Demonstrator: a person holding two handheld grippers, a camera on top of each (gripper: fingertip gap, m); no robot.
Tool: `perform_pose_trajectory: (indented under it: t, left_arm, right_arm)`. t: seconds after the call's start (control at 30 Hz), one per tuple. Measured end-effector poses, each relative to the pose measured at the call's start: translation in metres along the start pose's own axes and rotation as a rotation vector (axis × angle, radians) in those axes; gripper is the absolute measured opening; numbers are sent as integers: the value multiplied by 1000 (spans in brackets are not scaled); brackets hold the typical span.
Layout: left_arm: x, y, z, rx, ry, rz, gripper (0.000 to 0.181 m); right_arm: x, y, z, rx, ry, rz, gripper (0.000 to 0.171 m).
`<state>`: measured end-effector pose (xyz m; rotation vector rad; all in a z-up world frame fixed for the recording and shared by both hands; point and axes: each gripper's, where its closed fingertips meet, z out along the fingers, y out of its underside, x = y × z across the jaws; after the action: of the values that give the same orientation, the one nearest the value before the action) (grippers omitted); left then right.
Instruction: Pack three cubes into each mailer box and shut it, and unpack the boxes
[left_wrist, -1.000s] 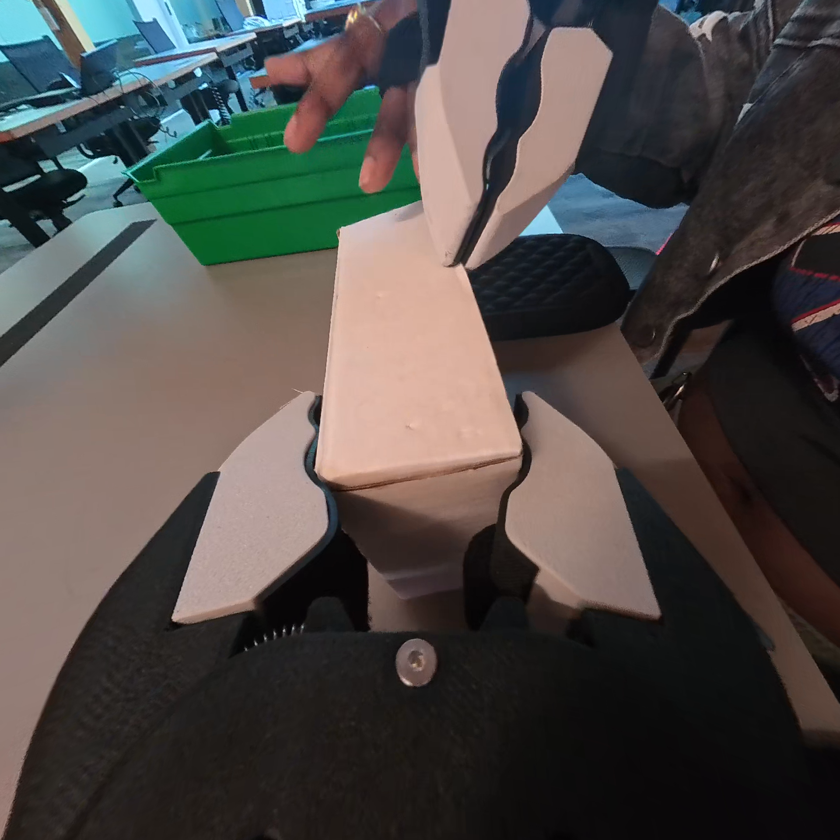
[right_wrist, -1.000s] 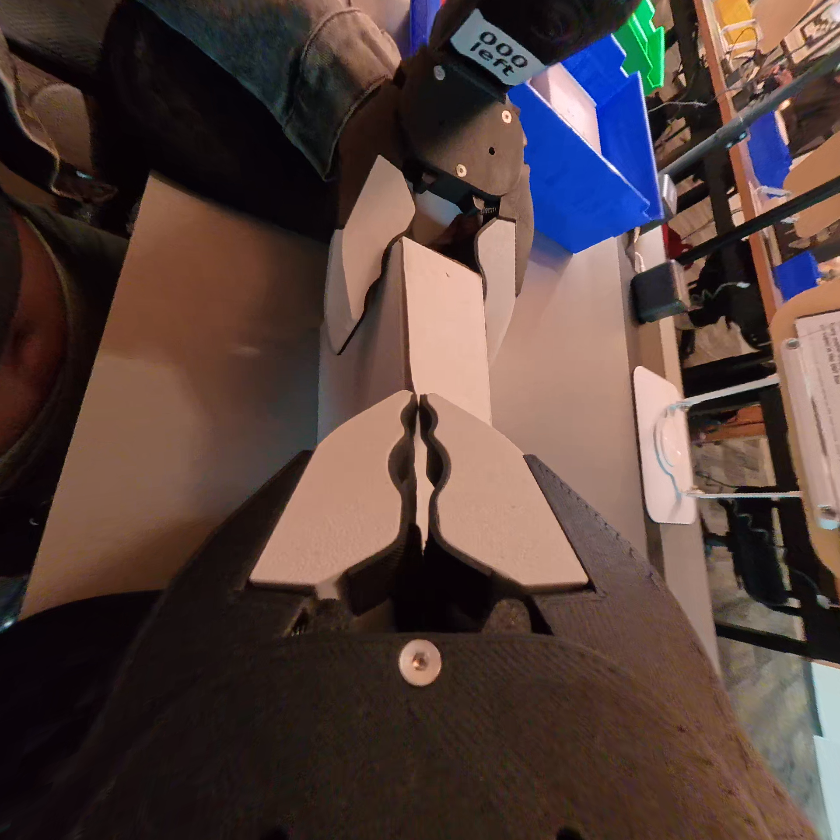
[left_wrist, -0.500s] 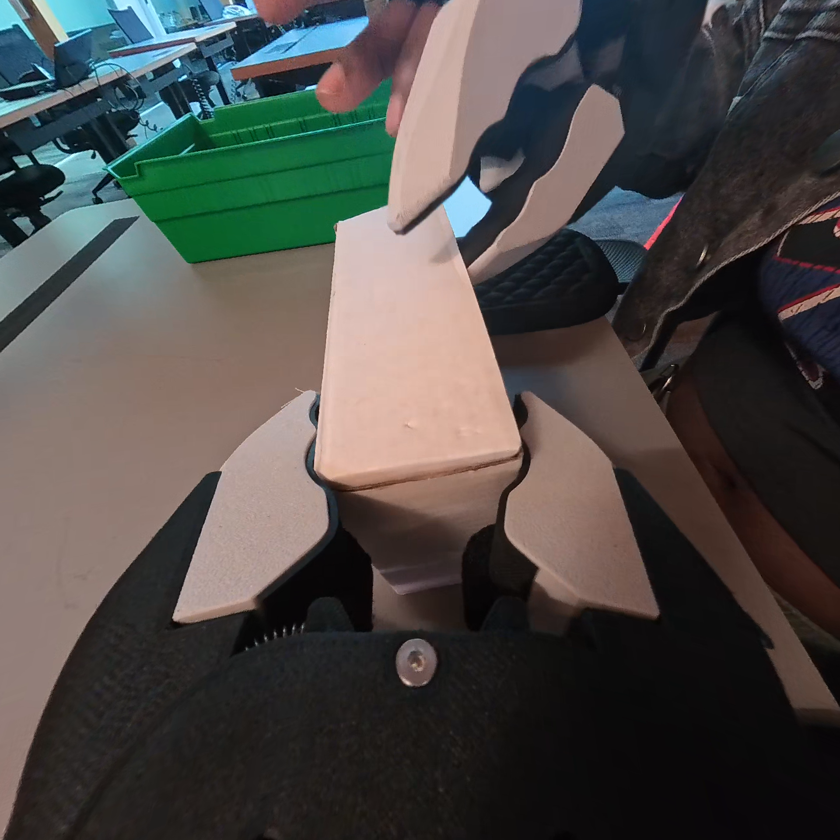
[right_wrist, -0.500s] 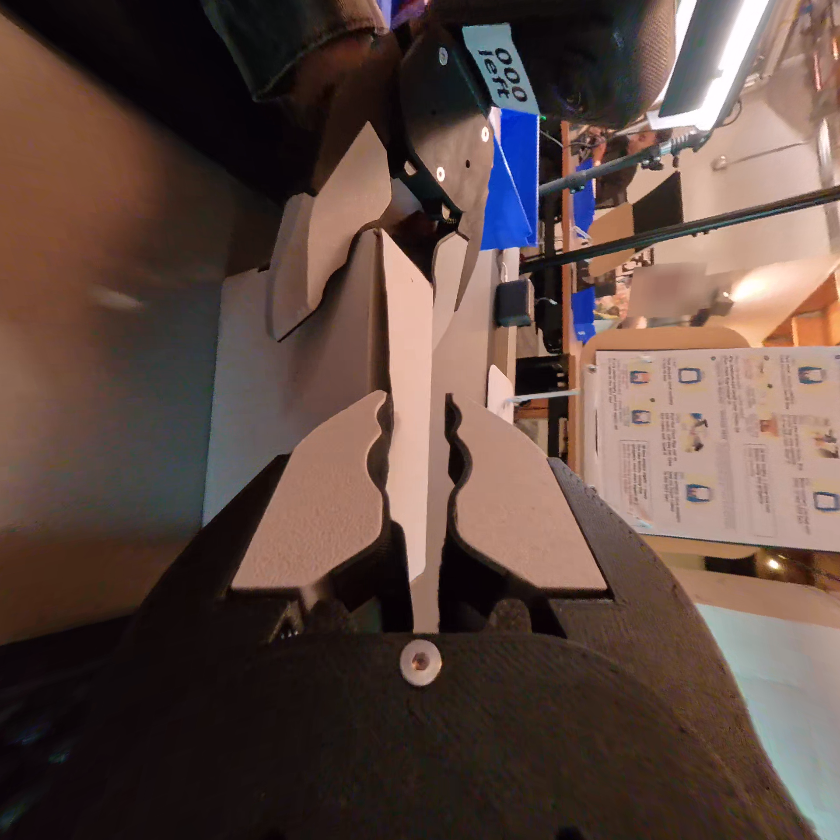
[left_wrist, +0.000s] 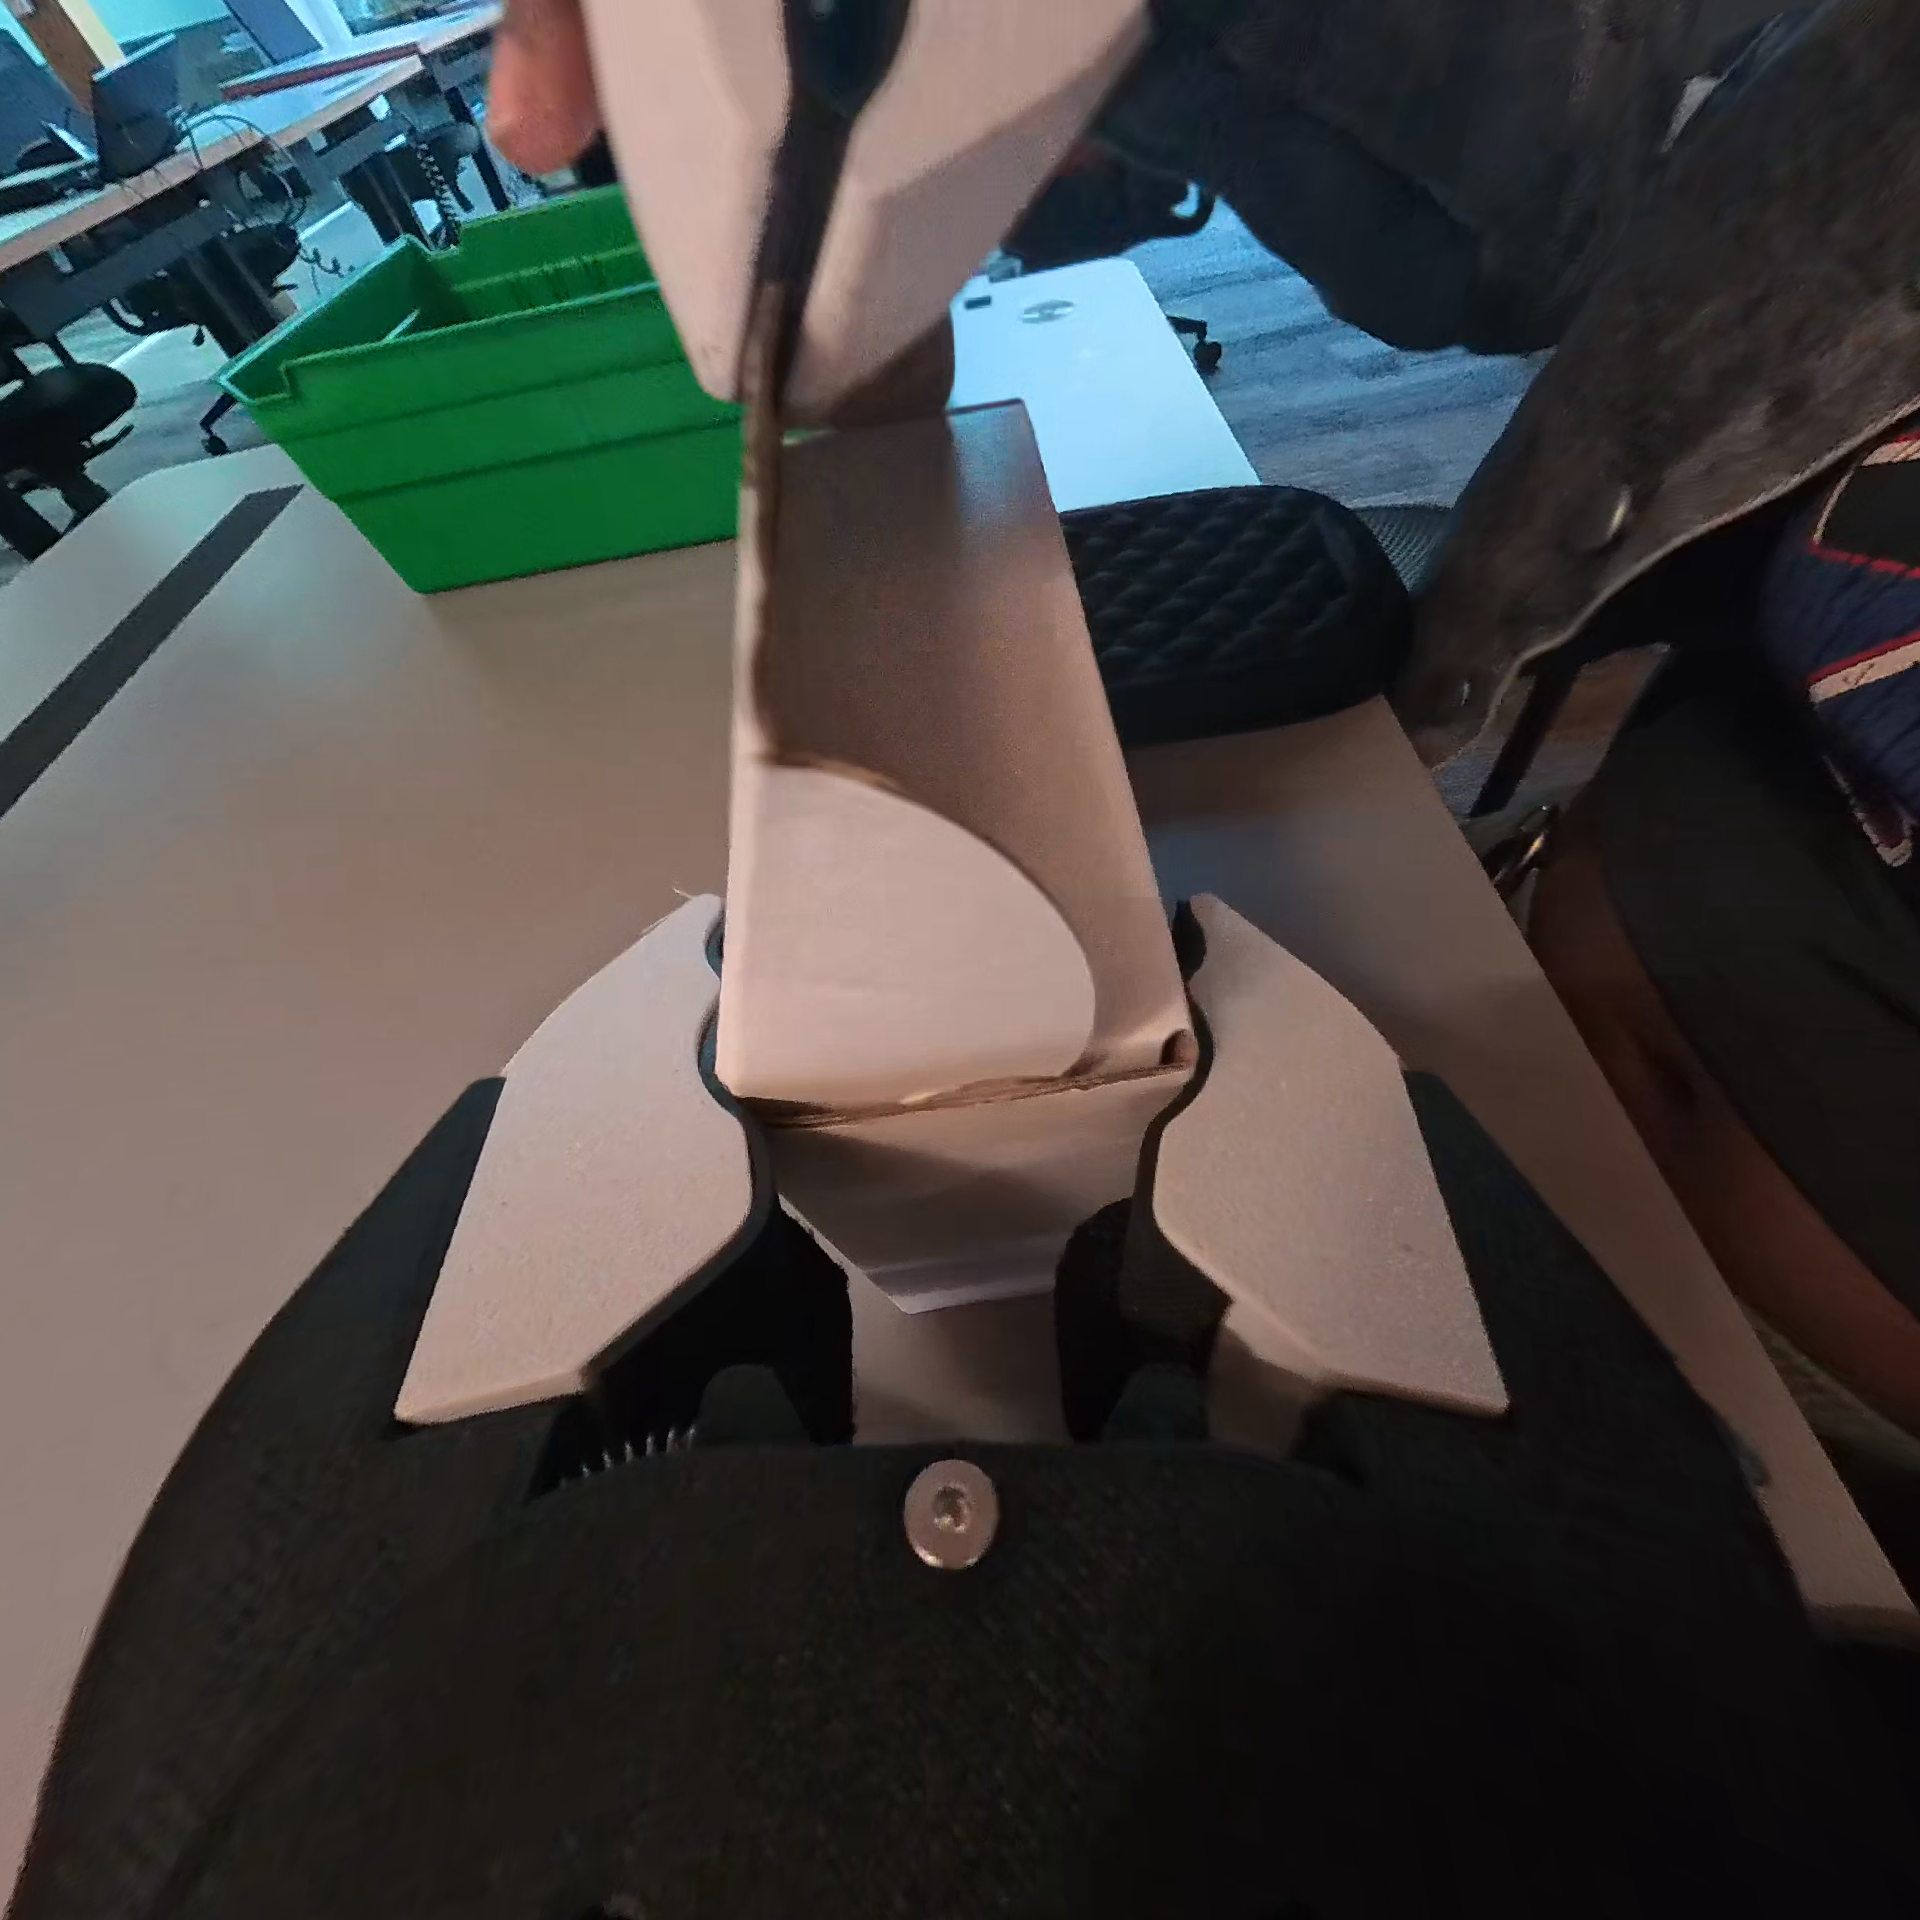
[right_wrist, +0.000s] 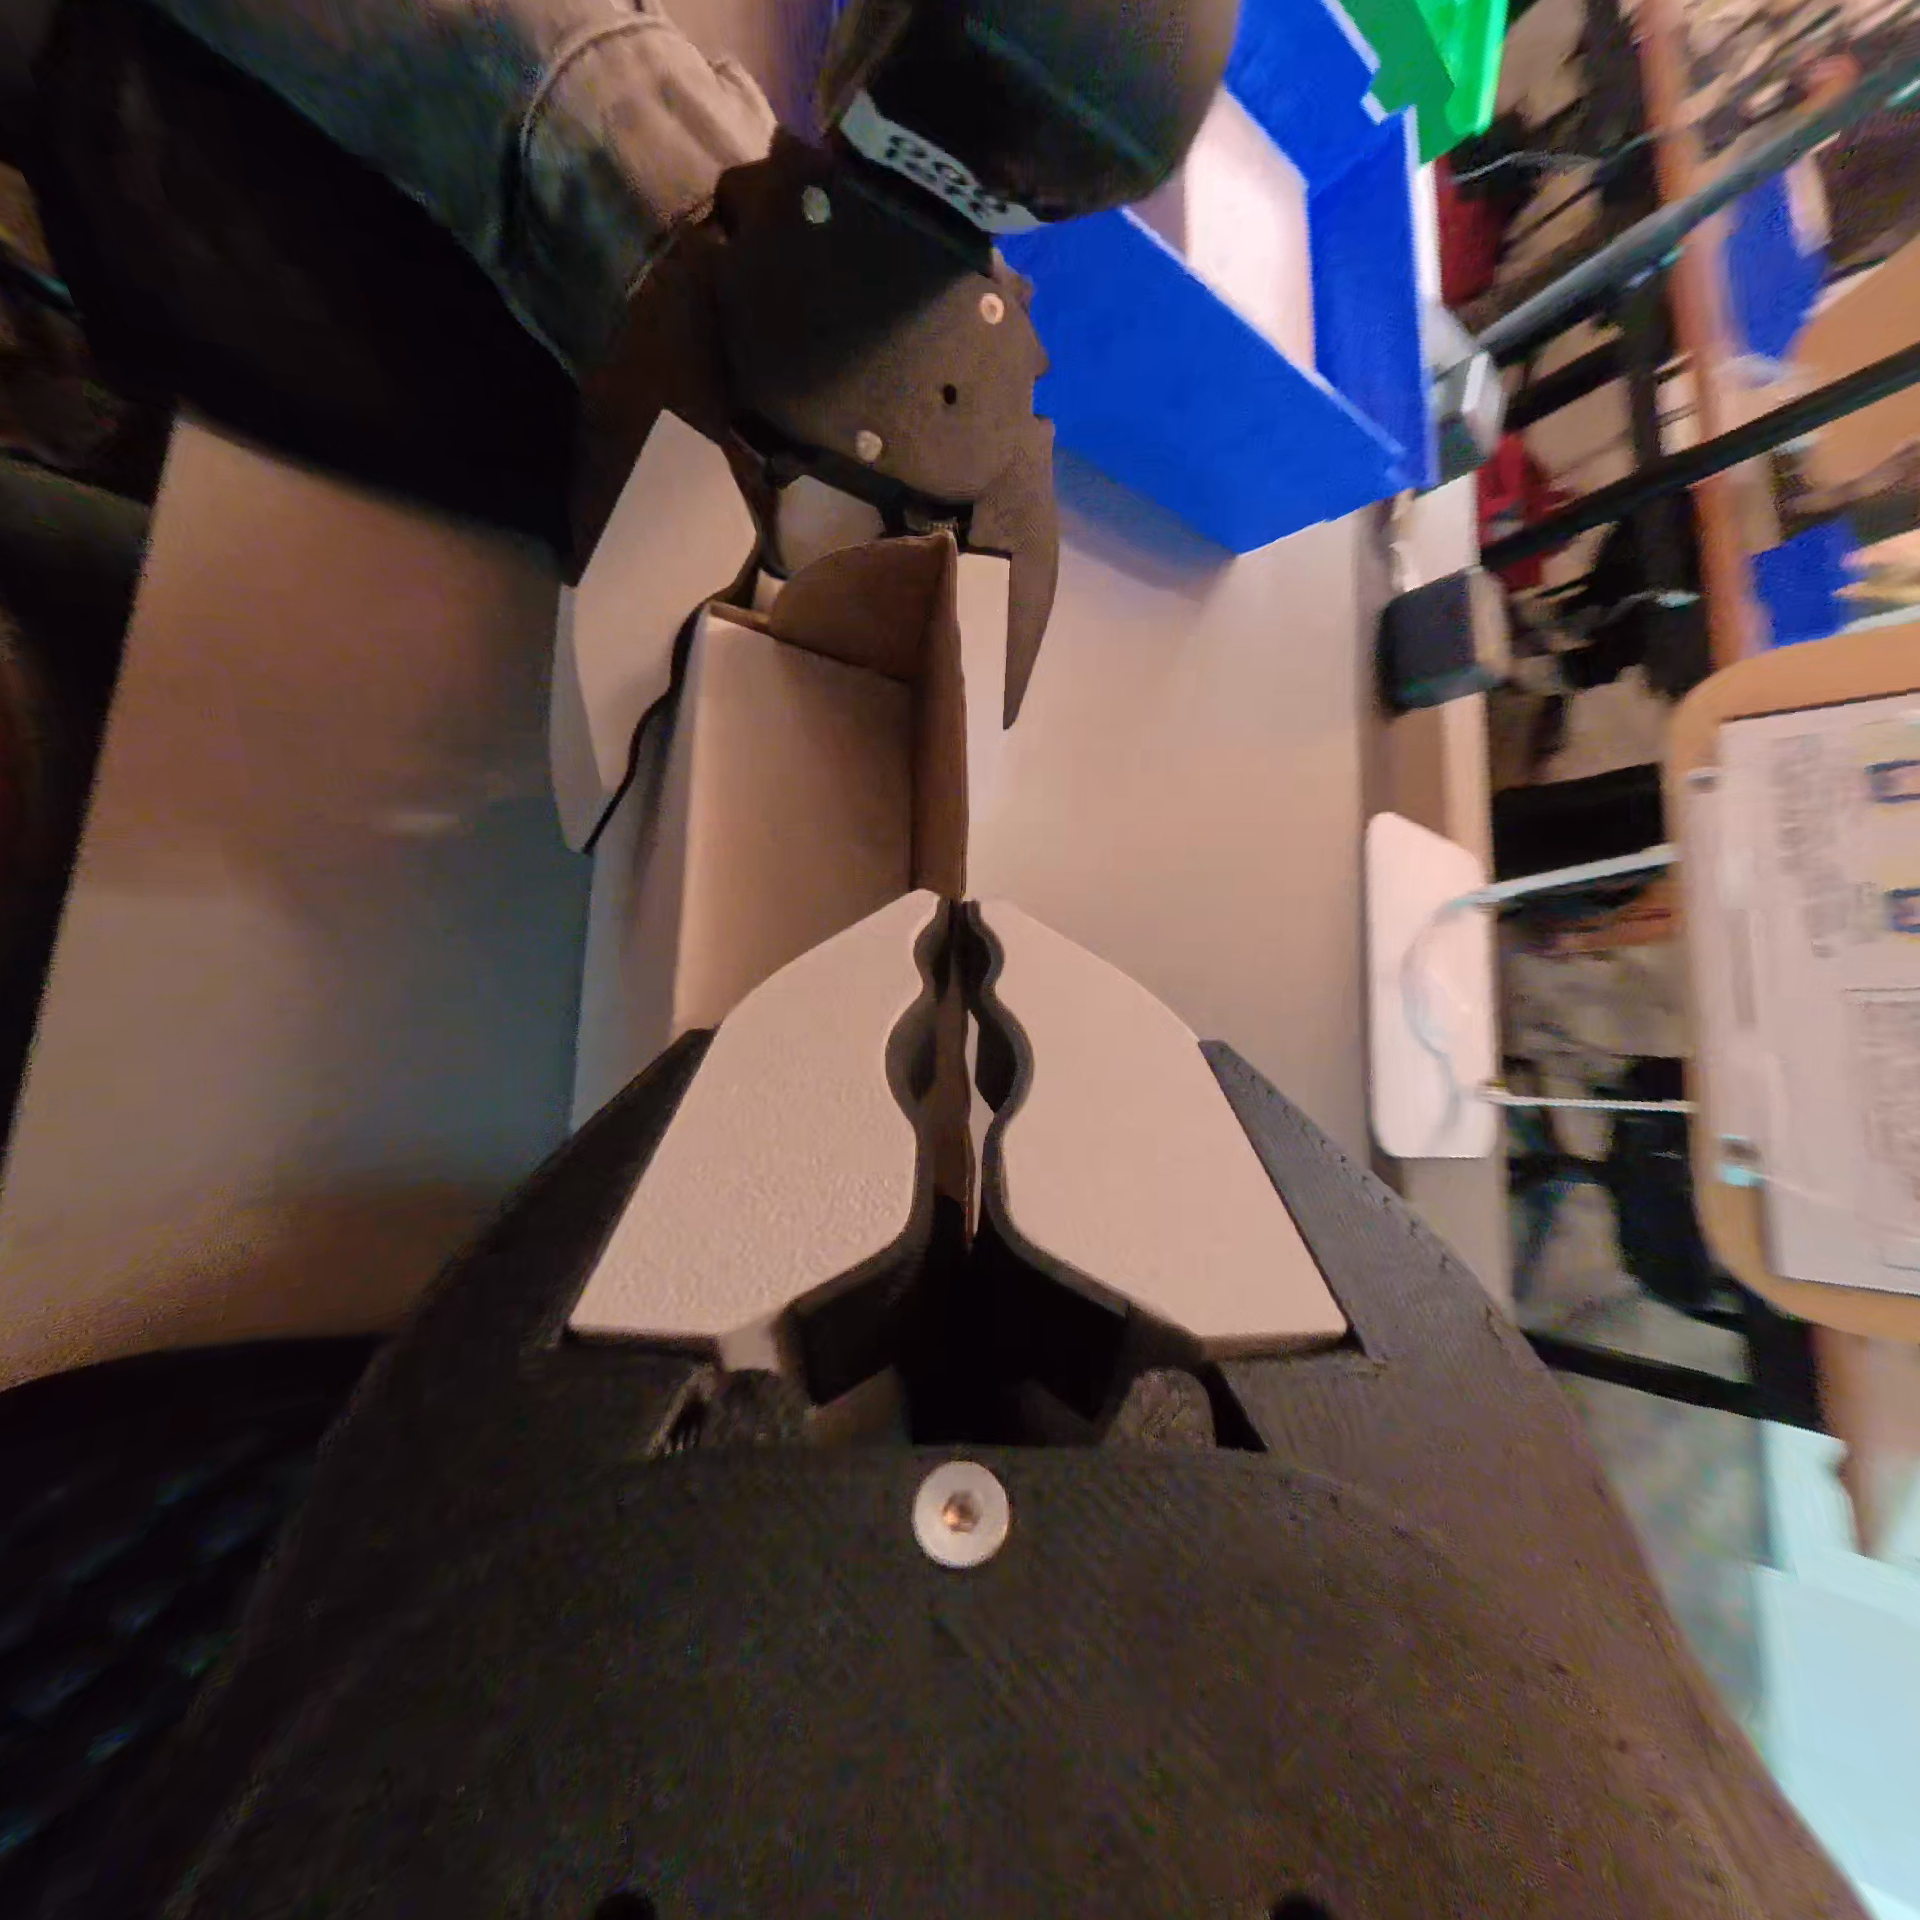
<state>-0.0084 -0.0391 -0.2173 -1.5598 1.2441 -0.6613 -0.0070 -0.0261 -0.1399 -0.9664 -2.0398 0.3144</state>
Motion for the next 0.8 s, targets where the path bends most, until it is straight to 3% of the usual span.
perform_pose_trajectory:
  t: [0.37, 0.57, 0.73, 0.8]
  left_arm:
    - [-3, 2, 0, -18, 5, -31, 77]
    - [-2, 3, -1, -16, 8, -36, 78]
    - [-2, 3, -1, -24, 11, -20, 78]
    - [-2, 3, -1, -27, 11, -20, 78]
  right_arm:
    - [29, 35, 34, -108, -666, 444, 6]
    - [22, 47, 51, -68, -824, 529, 7]
    - [25, 43, 46, 3, -842, 548, 7]
    - [25, 39, 41, 1, -860, 532, 17]
